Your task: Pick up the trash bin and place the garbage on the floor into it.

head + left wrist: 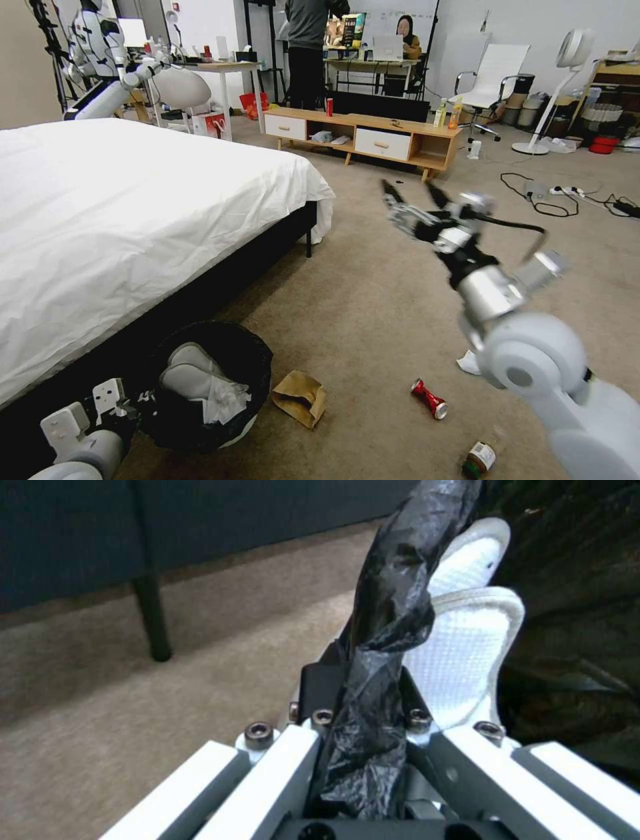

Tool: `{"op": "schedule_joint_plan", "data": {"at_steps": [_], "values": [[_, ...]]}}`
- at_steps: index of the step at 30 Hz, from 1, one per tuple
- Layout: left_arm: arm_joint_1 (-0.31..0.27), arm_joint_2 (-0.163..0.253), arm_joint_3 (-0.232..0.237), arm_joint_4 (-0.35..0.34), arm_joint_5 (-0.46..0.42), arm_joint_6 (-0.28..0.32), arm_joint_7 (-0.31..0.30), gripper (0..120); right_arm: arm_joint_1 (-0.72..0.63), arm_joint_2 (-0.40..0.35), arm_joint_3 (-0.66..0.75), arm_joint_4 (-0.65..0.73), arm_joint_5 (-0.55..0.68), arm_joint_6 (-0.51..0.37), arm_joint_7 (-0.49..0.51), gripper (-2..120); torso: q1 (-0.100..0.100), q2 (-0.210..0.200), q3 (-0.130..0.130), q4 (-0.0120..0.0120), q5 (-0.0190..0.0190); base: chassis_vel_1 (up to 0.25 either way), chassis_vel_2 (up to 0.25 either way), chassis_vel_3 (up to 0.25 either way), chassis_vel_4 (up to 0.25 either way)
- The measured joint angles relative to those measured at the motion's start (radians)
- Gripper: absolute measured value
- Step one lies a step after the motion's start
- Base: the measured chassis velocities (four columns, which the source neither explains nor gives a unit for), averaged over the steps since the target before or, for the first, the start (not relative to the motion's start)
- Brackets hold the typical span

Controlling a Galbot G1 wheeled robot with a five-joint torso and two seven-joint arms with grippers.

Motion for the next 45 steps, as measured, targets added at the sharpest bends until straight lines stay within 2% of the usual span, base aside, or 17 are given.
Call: {"op": "schedule_joint_plan", "data": {"at_steps": [1,2,4,5,7,9,11,13,20,26,34,45], "values": [[0.008,-0.010,-0.006,-0.009,0.011,0.000,0.001,2,-0.064,0.003,0.044,0.018,-0.081,-0.002,0.008,100,0.000,0.000,0.000,0.0004,-0.0002,0.000,0.000,0.000,0.000],[0.008,-0.010,-0.006,-0.009,0.011,0.000,0.001,2,-0.064,0.003,0.044,0.018,-0.081,-0.002,0.008,100,0.000,0.000,0.000,0.0004,-0.0002,0.000,0.000,0.000,0.000],[0.027,-0.028,-0.019,-0.027,0.035,0.000,0.013,2,-0.159,0.028,0.089,0.048,-0.223,-0.024,0.048,100,0.000,0.000,0.000,-0.0015,-0.0005,0.000,0.000,0.000,0.000],[0.027,-0.028,-0.019,-0.027,0.035,0.000,0.013,2,-0.159,0.028,0.089,0.048,-0.223,-0.024,0.048,100,0.000,0.000,0.000,-0.0015,-0.0005,0.000,0.000,0.000,0.000],[0.054,-0.049,-0.036,-0.051,0.060,0.000,0.022,2,-0.210,0.069,0.094,0.057,-0.324,-0.031,0.068,100,0.000,0.000,0.000,0.0006,-0.0003,0.000,0.000,0.000,0.000],[0.056,-0.051,-0.037,-0.054,0.065,0.000,0.023,2,-0.227,0.078,0.095,0.060,-0.348,-0.033,0.069,100,0.000,0.000,0.000,0.0007,-0.0003,0.000,0.000,0.000,0.000],[0.060,-0.060,-0.037,-0.065,0.084,0.000,0.028,2,-0.295,0.107,0.101,0.072,-0.421,-0.037,0.072,100,0.000,0.000,0.000,-0.0003,-0.0005,0.000,0.000,0.000,0.000],[0.062,-0.061,-0.037,-0.068,0.086,0.000,0.030,2,-0.321,0.114,0.101,0.073,-0.444,-0.037,0.072,100,0.000,0.000,0.000,-0.0007,-0.0004,0.000,0.000,0.000,0.000],[0.075,-0.069,-0.036,-0.081,0.105,0.000,0.042,2,-0.453,0.157,0.096,0.064,-0.604,-0.007,0.078,100,0.000,0.000,0.000,-0.0002,-0.0005,0.000,0.000,0.000,0.000],[0.075,-0.083,-0.033,-0.087,0.136,0.000,0.054,2,-0.532,0.200,0.090,0.053,-0.683,0.014,0.091,100,0.000,0.000,0.000,-0.0004,-0.0005,0.000,0.000,0.000,0.000],[0.076,-0.094,-0.026,-0.085,0.164,0.000,0.069,2,-0.563,0.272,0.070,0.022,-0.727,0.038,0.099,100,0.000,0.000,0.000,-0.0003,-0.0005,0.000,0.000,0.000,0.000],[0.074,-0.092,-0.028,-0.072,0.157,0.000,0.075,2,-0.535,0.278,0.072,-0.001,-0.711,0.046,0.100,100,0.000,0.000,0.000,-0.0003,-0.0005,0.000,0.000,0.000,0.000]]}}
